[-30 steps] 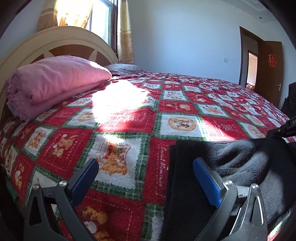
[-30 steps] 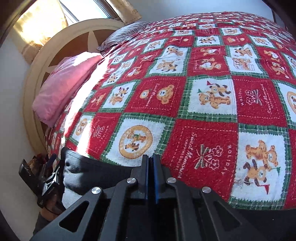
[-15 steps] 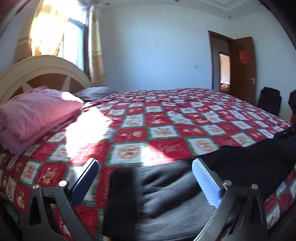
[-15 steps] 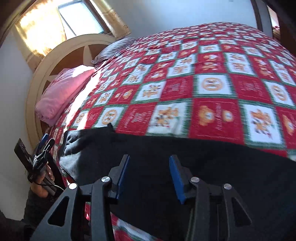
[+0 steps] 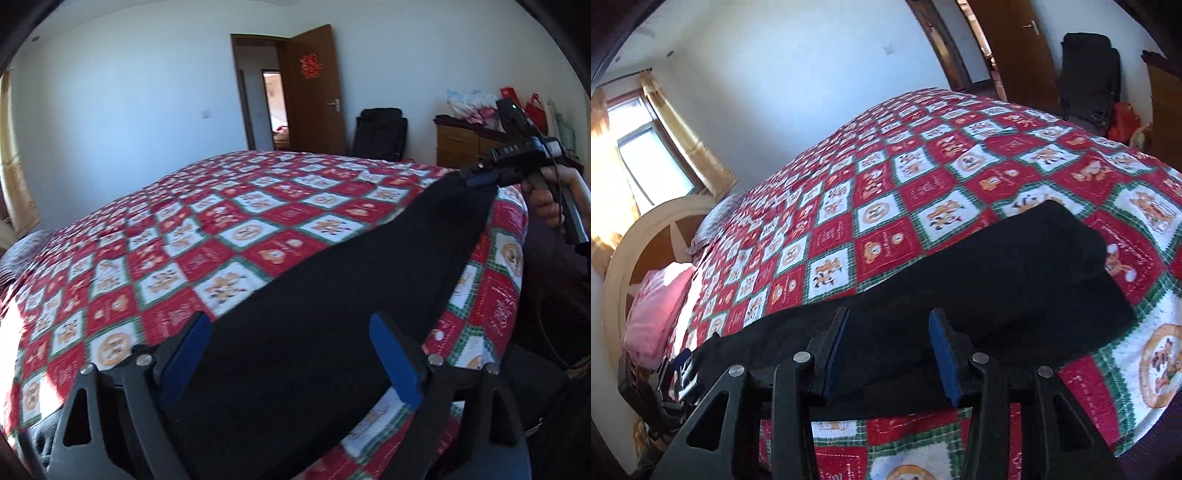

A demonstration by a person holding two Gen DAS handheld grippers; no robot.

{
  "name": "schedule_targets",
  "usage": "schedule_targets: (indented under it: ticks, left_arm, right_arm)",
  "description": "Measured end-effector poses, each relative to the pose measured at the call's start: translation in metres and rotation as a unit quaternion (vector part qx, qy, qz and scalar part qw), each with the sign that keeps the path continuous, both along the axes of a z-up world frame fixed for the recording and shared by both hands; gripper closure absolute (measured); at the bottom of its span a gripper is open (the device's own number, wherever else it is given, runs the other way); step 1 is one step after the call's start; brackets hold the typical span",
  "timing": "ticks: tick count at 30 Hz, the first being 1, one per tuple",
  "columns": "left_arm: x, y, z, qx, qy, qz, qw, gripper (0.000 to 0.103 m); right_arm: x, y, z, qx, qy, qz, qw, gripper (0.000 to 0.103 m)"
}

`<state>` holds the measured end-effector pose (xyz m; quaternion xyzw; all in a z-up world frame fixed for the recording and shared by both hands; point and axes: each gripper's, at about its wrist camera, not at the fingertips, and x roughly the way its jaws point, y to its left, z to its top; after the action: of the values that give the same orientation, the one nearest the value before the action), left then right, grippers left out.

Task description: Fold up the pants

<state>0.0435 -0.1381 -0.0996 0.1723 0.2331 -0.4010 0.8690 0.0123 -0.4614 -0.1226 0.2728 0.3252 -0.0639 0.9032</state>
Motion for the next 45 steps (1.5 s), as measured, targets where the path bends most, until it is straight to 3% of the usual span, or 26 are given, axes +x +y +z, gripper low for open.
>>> schedule_targets:
  ticks: [8,15,18,29,35,37,38,40,45]
  left_arm:
    - [-0.025,-0.066,-0.024,0.062,0.014,-0.087,0.9942,0.032]
    - [-0.031,-0.090,-0.049,0.107,0.020,-0.104,0.9887,0.034]
    - [-0.030,-0.088,-0.051,0.096,0.032,-0.100,0.9898,0.036]
    - [-0.021,-0.081,-0.049,0.076,0.071,-0.087,0.9908,0.057]
    - [-0.026,-0.084,-0.055,0.086,0.041,-0.084,0.9919,0.057]
    - [-0.024,-0.081,-0.052,0.078,0.050,-0.085,0.9921,0.079]
    - [-0.022,-0.080,-0.050,0.075,0.053,-0.083,0.9923,0.083]
    - [-0.017,-0.075,-0.047,0.061,0.069,-0.085,0.9921,0.088]
    - [-0.005,-0.068,-0.043,0.030,0.107,-0.079,0.9907,0.090]
  right_arm:
    - [-0.009,-0.027,-0.018,0.011,0.004,-0.025,1.000,0.057]
    - [-0.014,-0.041,-0.021,0.016,-0.002,-0.046,0.999,0.057]
    - [-0.017,-0.046,-0.021,0.021,-0.009,-0.052,0.998,0.057]
    - [-0.019,-0.050,-0.028,0.026,-0.011,-0.057,0.998,0.058]
    - [-0.023,-0.063,-0.033,0.055,-0.023,-0.072,0.996,0.058]
    - [-0.023,-0.068,-0.031,0.065,-0.030,-0.076,0.994,0.058]
    - [-0.022,-0.070,-0.031,0.070,-0.032,-0.079,0.994,0.058]
    - [-0.019,-0.078,-0.032,0.084,-0.039,-0.086,0.992,0.062]
    - [-0.007,-0.091,-0.036,0.095,-0.039,-0.104,0.989,0.094]
